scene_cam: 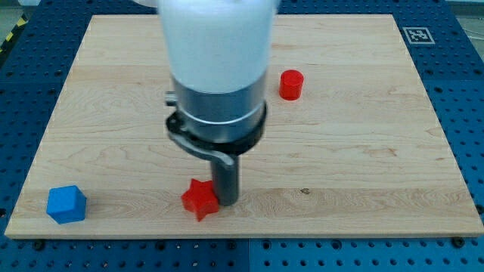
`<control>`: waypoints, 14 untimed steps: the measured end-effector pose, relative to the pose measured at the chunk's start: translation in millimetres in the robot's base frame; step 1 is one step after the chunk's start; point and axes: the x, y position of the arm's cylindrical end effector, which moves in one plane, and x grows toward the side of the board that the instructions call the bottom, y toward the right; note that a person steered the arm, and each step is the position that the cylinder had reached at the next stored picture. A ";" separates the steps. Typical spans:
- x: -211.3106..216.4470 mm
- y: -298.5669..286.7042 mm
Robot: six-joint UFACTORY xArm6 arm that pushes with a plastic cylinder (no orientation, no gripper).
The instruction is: Move the red star above the blue cube
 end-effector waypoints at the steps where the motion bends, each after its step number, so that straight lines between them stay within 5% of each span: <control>1: -2.4 -6.8; 3: 26.8 12.9; 10: -49.2 -77.8; 14: -53.8 -148.4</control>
